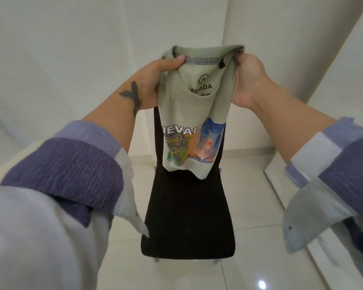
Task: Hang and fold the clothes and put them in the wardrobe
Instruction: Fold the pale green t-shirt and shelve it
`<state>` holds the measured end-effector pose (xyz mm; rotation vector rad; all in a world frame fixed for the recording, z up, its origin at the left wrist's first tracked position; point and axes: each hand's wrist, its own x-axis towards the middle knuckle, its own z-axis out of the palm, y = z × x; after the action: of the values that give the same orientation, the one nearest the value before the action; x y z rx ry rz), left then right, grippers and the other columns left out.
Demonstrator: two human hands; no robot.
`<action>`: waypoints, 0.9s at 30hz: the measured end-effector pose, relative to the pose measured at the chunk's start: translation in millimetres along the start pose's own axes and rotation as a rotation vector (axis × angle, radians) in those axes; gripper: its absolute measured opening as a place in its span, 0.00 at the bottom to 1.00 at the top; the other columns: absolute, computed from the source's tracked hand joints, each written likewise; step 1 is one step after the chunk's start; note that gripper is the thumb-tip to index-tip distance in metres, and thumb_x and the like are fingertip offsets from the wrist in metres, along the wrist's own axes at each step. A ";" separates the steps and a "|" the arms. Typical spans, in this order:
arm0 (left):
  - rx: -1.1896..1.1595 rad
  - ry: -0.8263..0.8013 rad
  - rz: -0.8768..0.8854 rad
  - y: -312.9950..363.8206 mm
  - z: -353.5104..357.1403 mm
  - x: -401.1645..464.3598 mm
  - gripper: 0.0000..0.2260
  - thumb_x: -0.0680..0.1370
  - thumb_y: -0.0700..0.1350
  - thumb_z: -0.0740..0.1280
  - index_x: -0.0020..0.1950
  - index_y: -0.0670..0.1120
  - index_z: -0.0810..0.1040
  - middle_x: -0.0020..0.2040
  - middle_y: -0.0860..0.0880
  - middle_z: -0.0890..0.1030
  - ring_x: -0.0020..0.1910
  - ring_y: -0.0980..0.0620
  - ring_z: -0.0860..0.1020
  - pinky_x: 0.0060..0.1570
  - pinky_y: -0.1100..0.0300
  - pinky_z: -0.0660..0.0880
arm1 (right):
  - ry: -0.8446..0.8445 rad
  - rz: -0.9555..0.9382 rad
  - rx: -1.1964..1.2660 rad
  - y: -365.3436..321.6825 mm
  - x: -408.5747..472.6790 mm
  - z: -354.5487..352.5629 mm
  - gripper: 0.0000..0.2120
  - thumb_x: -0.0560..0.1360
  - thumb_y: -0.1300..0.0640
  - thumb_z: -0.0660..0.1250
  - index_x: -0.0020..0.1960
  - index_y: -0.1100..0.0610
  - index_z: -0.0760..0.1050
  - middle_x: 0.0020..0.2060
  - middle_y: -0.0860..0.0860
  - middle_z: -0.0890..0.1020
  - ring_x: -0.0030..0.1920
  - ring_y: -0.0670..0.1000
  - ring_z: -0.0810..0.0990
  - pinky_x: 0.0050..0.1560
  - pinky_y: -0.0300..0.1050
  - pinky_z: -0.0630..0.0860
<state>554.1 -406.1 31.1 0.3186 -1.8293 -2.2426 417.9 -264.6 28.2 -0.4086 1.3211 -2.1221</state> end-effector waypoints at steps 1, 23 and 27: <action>-0.008 -0.002 -0.025 -15.6 0.7 -6.0 0.12 0.78 0.46 0.64 0.57 0.42 0.79 0.50 0.44 0.83 0.49 0.47 0.82 0.48 0.55 0.79 | 0.014 0.017 0.014 15.6 -7.0 -8.9 0.23 0.81 0.52 0.49 0.67 0.62 0.72 0.61 0.61 0.78 0.60 0.61 0.78 0.62 0.58 0.74; -0.234 0.201 -0.546 -323.3 69.7 -229.1 0.21 0.73 0.48 0.69 0.65 0.44 0.74 0.55 0.42 0.82 0.43 0.47 0.83 0.36 0.57 0.79 | 0.360 0.532 -0.143 273.6 -242.7 -190.3 0.15 0.80 0.50 0.54 0.60 0.51 0.76 0.56 0.54 0.81 0.57 0.58 0.79 0.62 0.61 0.73; -0.187 0.316 -0.528 -335.5 52.5 -210.8 0.21 0.72 0.49 0.72 0.63 0.45 0.75 0.56 0.42 0.82 0.50 0.43 0.82 0.43 0.51 0.80 | 0.368 0.529 -0.246 283.1 -222.2 -185.8 0.11 0.80 0.51 0.54 0.55 0.50 0.74 0.56 0.54 0.80 0.58 0.58 0.77 0.62 0.59 0.72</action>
<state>724.8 -226.4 -282.5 1.1595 -1.4782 -2.4744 580.8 -85.6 -296.5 0.2351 1.6814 -1.6392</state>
